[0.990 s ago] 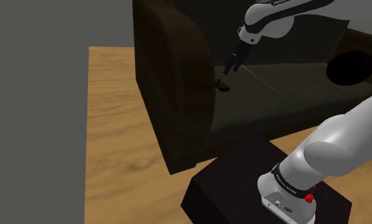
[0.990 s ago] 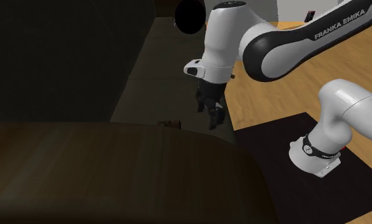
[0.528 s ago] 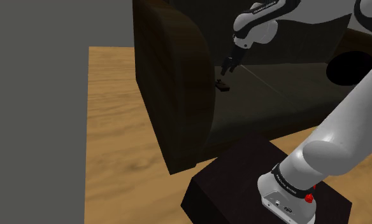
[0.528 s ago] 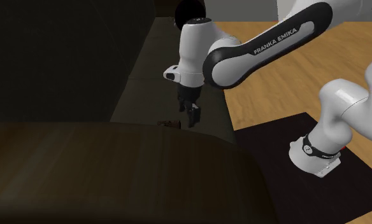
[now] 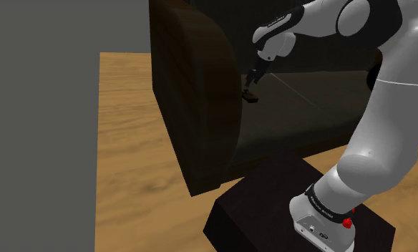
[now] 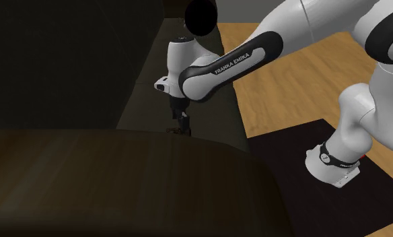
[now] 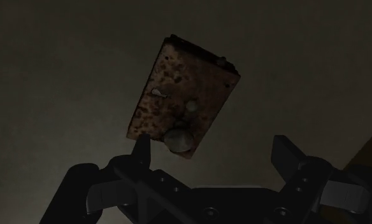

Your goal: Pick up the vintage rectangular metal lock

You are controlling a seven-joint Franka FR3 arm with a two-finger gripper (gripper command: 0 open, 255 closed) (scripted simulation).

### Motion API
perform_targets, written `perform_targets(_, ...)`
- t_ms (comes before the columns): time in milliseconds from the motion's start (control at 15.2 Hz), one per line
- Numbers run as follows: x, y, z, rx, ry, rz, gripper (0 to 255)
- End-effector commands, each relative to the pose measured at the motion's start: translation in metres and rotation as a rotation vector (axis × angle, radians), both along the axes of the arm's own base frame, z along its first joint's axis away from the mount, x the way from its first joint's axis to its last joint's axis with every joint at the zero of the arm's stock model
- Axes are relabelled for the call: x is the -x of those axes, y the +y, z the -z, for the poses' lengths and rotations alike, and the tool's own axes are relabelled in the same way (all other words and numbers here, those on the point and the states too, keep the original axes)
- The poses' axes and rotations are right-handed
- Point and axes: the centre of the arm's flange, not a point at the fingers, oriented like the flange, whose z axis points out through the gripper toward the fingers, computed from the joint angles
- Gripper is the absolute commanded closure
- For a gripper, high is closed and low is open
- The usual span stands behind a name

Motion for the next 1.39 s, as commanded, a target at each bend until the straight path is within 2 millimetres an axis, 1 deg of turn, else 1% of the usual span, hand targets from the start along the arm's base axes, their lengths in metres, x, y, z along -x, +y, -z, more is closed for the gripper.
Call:
perform_targets(0, -0.019, -0.016, 0.012, 0.004, -0.002, -0.008, 0)
perform_targets(66, -0.021, -0.018, 0.014, 0.004, -0.003, -0.008, 0)
perform_targets(462, -0.021, -0.018, 0.045, 0.004, -0.003, -0.008, 0)
perform_targets(528, -0.021, -0.018, 0.054, 0.004, -0.003, -0.008, 0)
perform_targets(660, -0.021, -0.018, 0.054, 0.004, -0.003, -0.008, 0)
perform_targets(726, -0.021, -0.018, 0.053, 0.004, -0.003, -0.008, 255)
perform_targets(1320, -0.021, -0.018, 0.054, 0.004, -0.003, -0.008, 255)
